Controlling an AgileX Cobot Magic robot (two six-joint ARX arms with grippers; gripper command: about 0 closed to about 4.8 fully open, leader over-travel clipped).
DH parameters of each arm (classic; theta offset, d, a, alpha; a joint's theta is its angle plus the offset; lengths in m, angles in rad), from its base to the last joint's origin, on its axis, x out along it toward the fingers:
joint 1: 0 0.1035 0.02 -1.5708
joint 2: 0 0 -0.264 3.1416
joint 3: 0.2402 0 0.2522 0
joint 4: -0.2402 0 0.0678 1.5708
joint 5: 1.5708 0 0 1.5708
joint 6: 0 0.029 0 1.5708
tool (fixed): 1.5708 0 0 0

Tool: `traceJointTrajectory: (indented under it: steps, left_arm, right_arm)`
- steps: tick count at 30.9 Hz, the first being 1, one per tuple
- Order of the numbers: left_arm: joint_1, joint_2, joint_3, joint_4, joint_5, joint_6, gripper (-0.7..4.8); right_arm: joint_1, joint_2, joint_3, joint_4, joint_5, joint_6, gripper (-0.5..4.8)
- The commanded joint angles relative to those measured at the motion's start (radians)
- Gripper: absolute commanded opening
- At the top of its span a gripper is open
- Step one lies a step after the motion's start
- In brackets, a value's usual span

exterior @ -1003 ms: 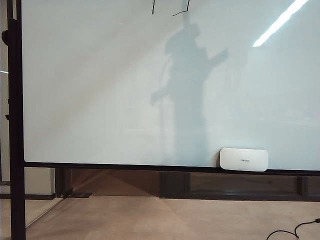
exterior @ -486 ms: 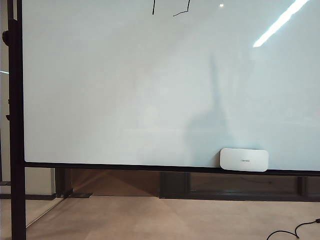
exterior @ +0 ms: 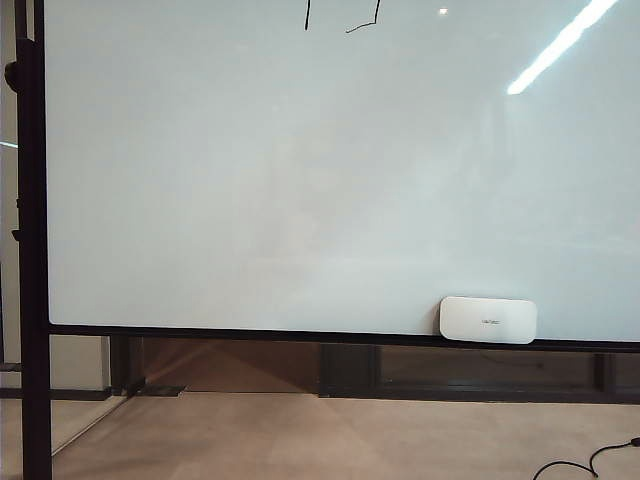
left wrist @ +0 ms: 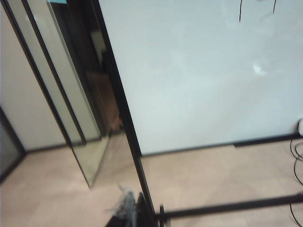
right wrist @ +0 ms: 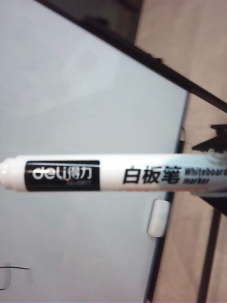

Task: Reach to the right to find the marker pen, pick it up, and write the number 19 on the whiteboard.

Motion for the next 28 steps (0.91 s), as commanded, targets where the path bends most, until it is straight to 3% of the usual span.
traceJointTrajectory:
  steps: [1,4,9,15,20,23,28]
  left_arm:
    - [0.048,-0.029,-0.003,-0.056,0.023,-0.035,-0.05]
    - [0.109,-0.045,-0.004,-0.056,0.098,-0.040,-0.05]
    - [0.250,-0.045,-0.047,-0.055,0.314,-0.059,-0.05]
    - [0.398,-0.045,-0.163,0.013,0.543,-0.167,-0.05]
    - [0.461,-0.045,-0.248,0.100,0.594,-0.246,-0.05]
    - [0.469,-0.045,-0.304,0.124,0.611,-0.253,-0.05]
    - [0.471,-0.045,-0.392,0.183,0.611,-0.282,-0.05]
  right_arm:
    - [-0.005,-0.105,-0.080,-0.039,-0.005,0.054,-0.02]
    - [-0.029,-0.220,-0.153,-0.038,-0.057,0.058,-0.02]
    - [-0.085,-0.361,-0.244,-0.039,-0.154,0.075,-0.02]
    - [-0.163,-0.449,-0.365,-0.040,-0.321,0.102,-0.02]
    - [-0.191,-0.475,-0.507,-0.030,-0.383,0.126,-0.02]
    - [-0.190,-0.475,-0.618,0.003,-0.431,0.167,-0.02]
    - [-0.191,-0.481,-0.813,0.172,-0.521,0.270,-0.02]
